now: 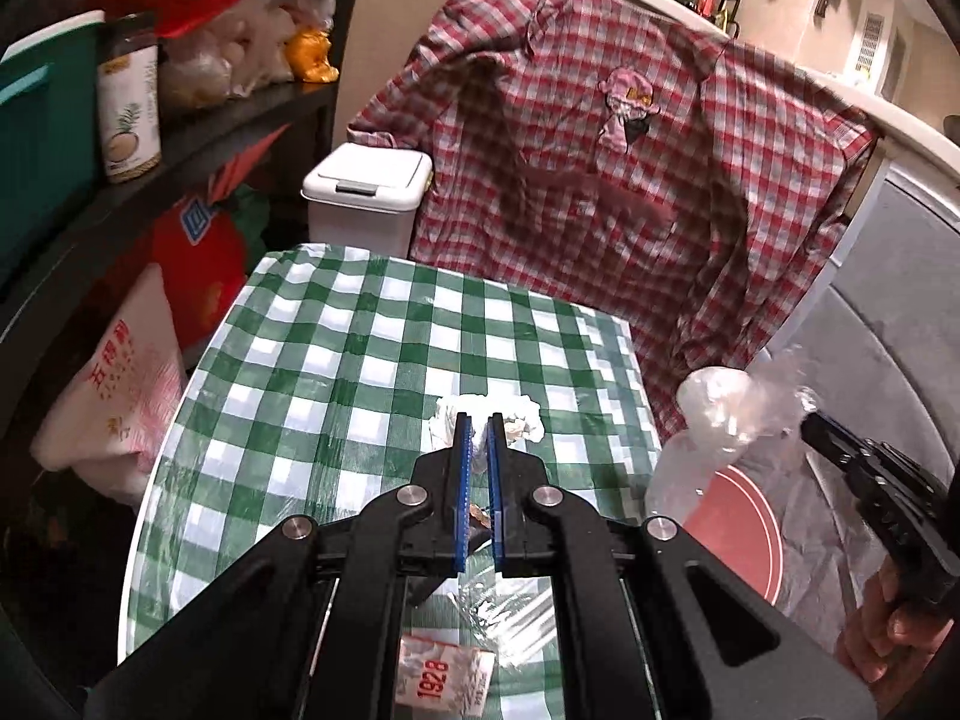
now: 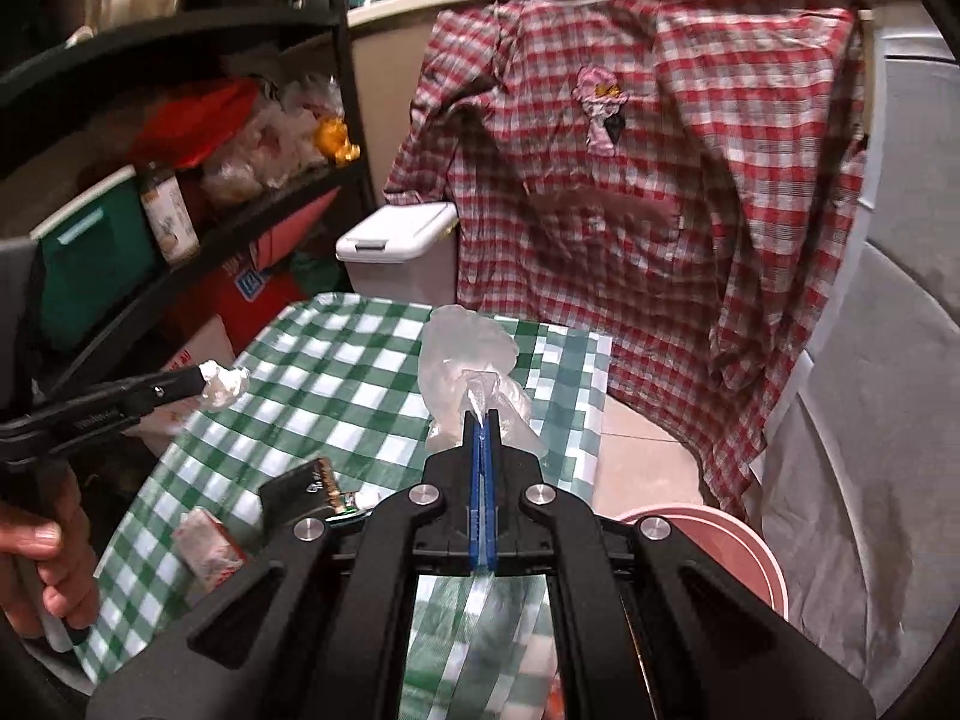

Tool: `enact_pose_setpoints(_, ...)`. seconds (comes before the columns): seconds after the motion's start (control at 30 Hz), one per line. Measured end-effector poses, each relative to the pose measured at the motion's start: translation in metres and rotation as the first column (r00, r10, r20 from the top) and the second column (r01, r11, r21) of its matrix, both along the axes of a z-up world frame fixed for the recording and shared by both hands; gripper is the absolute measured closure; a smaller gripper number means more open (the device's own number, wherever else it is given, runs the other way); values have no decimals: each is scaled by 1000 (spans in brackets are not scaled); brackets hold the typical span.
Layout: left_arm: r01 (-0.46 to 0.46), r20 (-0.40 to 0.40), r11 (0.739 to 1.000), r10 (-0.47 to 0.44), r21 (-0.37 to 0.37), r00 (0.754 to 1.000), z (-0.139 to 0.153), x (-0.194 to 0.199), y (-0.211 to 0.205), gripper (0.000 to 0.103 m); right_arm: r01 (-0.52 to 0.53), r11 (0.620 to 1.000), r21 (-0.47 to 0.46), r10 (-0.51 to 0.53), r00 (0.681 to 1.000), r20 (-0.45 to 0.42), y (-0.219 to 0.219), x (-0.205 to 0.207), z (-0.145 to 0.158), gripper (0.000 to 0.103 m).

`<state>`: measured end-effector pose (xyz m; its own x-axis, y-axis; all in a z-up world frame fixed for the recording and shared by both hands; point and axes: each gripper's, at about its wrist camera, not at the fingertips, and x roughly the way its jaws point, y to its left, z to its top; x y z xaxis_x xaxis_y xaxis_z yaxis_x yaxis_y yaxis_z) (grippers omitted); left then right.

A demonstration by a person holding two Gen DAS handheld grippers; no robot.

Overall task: Collect trash
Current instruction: 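Carry the tissue ball and plastic bag over the pink bucket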

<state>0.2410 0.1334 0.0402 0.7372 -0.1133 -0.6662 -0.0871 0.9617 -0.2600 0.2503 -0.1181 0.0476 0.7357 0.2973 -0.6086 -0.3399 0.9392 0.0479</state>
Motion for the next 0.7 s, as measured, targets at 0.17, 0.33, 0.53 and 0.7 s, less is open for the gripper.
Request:
enact_pose_setpoints(0.17, -27, 21, 999, 27, -23, 999, 7, -20, -1, 98, 11, 1000, 20, -12, 1000, 19, -13, -26, 13, 102)
enact_pose_setpoints(0.33, -40, 27, 999, 41, -34, 999, 13, -42, -9, 98, 45, 996, 79, -48, 998, 36, -30, -46, 21, 102)
enact_pose_setpoints(0.53, -32, 80, 999, 33, -19, 996, 31, -60, -19, 98, 68, 991, 116, -78, 993, 84, -40, -67, 33, 102)
enact_pose_setpoints(0.7, -4, 110, 998, -3, 63, 994, 35, -62, -34, 98, 80, 994, 71, -88, 988, 126, -45, -75, 30, 102)
